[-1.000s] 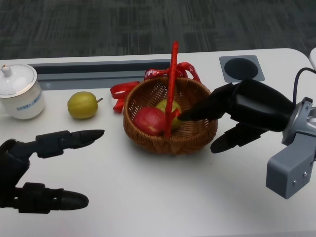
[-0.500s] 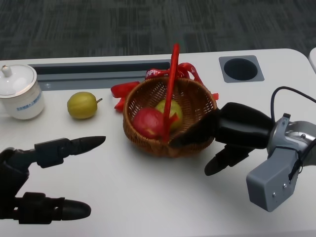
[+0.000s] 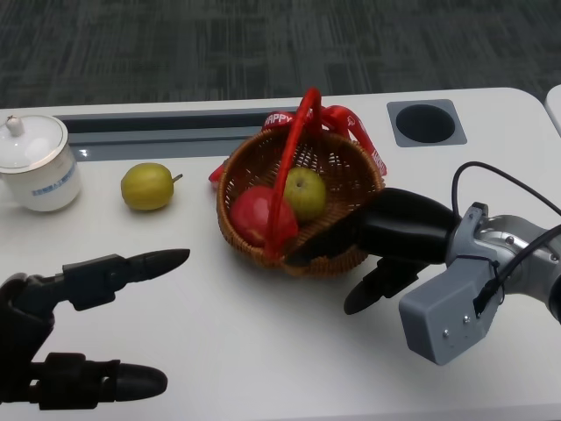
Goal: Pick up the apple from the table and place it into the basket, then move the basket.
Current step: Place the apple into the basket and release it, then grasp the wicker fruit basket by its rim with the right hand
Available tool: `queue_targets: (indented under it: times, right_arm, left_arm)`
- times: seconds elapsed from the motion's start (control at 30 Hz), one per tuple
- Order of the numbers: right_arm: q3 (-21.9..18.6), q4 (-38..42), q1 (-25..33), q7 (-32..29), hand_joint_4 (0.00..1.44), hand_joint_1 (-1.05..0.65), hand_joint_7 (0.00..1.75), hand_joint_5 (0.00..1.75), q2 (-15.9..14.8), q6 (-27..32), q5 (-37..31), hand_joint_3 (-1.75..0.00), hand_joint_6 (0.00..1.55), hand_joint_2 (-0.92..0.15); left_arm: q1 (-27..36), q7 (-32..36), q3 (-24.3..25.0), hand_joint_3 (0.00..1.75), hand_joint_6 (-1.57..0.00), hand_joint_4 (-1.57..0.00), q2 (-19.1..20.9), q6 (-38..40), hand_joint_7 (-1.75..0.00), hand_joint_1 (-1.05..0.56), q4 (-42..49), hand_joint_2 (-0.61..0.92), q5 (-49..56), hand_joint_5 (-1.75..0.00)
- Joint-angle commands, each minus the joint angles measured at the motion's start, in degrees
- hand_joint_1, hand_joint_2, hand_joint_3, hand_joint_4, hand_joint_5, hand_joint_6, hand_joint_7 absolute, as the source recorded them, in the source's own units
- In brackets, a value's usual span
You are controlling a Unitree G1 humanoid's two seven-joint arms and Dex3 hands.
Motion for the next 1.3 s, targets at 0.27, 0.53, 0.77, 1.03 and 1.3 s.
queue_targets:
  times: [0.27, 0.53, 0.77, 1.03, 1.3]
  right_arm:
    - [-0.3, 0.9, 0.6, -6.8, 0.91, -0.32, 0.03, 0.04, 0.6, 4.7, -0.4, -0.06, 0.81, -0.91]
    - [-4.6, 0.9, 1.3, -12.9, 1.03, -0.22, 0.03, 0.07, 0.6, 4.0, 2.8, -0.18, 0.87, -0.92]
    - [-8.8, 1.0, 1.1, -11.0, 0.98, -0.19, 0.02, 0.03, -0.1, 3.1, 6.2, -0.17, 0.87, -0.92]
    - [-10.6, 0.9, 2.2, -8.6, 1.00, -0.18, 0.02, 0.03, -0.9, 2.1, 7.7, -0.09, 0.91, -0.92]
    - [-10.7, 1.3, 3.8, -5.2, 1.02, -0.23, 0.01, 0.02, -1.0, 3.2, 7.6, -0.09, 0.90, -0.92]
  left_arm:
    - [0.7, 2.2, 0.6, 0.00, -0.69, -0.77, -1.0, -1.8, -0.01, -0.46, 0.4, 0.73, 0.7, -0.01]
    - [0.7, 3.5, 1.0, 0.00, -0.71, -0.79, -1.5, -3.1, -0.01, -0.45, 0.9, 0.73, 1.7, -0.01]
    - [0.1, 3.8, 0.8, 0.00, -0.72, -0.80, -1.6, -3.3, -0.01, -0.45, 1.3, 0.73, 1.6, -0.01]
    - [0.6, 4.1, 0.9, 0.00, -0.72, -0.80, -1.5, -3.1, 0.00, -0.44, 0.3, 0.73, 1.7, -0.01]
    - [1.1, 4.1, 1.0, 0.00, -0.72, -0.80, -1.6, -3.2, 0.00, -0.44, -0.4, 0.73, 1.3, 0.00]
